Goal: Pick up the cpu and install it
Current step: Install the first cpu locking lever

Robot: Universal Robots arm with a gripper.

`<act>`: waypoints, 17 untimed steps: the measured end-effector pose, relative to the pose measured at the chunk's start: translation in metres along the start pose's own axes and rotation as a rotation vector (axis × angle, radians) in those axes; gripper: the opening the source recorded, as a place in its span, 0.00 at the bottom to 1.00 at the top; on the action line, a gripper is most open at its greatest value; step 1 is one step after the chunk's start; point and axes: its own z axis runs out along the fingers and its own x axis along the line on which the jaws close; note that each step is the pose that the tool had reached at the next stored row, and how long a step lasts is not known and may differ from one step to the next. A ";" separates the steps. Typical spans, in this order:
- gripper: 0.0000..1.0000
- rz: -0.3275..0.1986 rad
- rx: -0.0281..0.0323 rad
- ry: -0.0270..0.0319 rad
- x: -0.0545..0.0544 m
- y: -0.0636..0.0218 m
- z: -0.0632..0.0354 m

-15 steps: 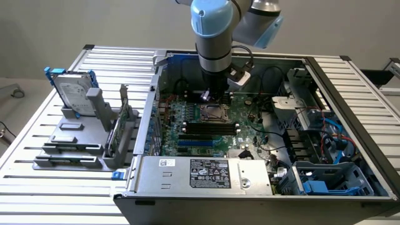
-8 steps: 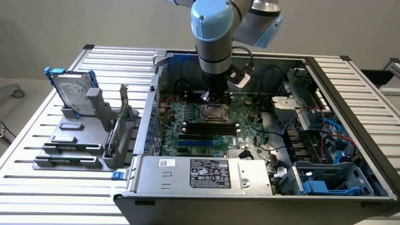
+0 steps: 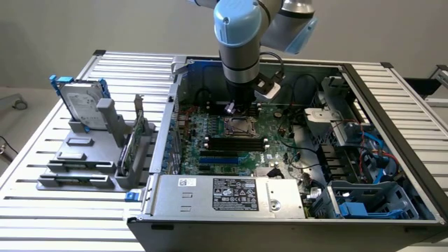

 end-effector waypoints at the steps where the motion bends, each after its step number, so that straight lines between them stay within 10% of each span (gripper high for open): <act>1: 0.11 0.002 0.0005 -0.0009 0.000 0.0000 -0.0002; 17: 0.11 0.036 -0.0011 -0.0081 -0.001 0.0014 -0.0011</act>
